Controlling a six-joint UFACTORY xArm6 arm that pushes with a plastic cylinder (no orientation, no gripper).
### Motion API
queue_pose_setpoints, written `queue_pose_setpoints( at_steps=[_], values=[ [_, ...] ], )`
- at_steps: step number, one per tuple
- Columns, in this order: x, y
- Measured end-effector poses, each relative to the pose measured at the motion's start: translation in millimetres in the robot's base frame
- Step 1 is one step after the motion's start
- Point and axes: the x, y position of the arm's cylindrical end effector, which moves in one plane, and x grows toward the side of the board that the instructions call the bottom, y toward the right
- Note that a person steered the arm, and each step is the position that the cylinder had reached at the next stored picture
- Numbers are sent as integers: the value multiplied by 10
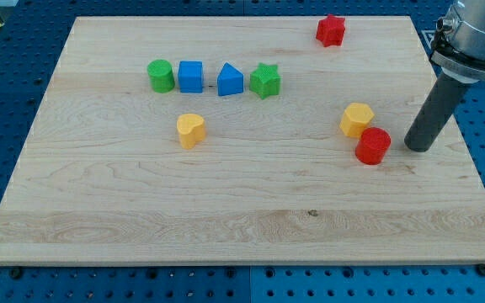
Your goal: Move the red circle diagonal to the yellow hexagon
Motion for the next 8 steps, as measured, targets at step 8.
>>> queue_pose_setpoints(
  at_steps=[8],
  values=[
    [119,-1057]
  ],
)
